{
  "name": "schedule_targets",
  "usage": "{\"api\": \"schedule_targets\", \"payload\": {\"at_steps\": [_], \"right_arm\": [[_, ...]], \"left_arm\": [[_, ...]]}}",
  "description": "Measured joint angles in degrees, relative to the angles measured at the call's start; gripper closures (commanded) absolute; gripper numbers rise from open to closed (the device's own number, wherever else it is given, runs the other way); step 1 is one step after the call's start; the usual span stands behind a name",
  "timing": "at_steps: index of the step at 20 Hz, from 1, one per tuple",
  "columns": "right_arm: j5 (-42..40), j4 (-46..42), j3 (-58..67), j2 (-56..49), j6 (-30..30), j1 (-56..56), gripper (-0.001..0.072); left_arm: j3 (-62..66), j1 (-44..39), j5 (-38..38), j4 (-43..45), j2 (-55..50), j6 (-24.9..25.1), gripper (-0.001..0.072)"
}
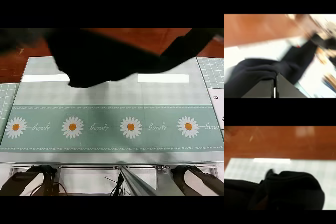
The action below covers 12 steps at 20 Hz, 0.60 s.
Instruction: Fold the shirts.
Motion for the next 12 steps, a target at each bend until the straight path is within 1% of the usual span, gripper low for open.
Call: {"api": "schedule_targets", "payload": {"at_steps": [3,7,10,12], "right_arm": [[0.96,-4.74,2.23,12.48,2.23,0.0,0.0674],[3.52,-15.02,3.21,26.47,7.56,0.0,0.0674],[7.67,-19.98,3.48,33.66,10.6,0.0,0.0674],[11.28,-21.94,3.52,36.72,12.2,0.02,0.0673]], "left_arm": [[10.91,4.37,0.37,13.68,6.51,-6.73,0.0688],[17.64,7.52,0.5,32.28,15.32,-14.78,0.0688],[19.28,8.35,-1.22,40.63,21.2,-17.31,0.0688],[19.63,8.52,-3.56,45.0,24.35,-18.12,0.0688]]}}
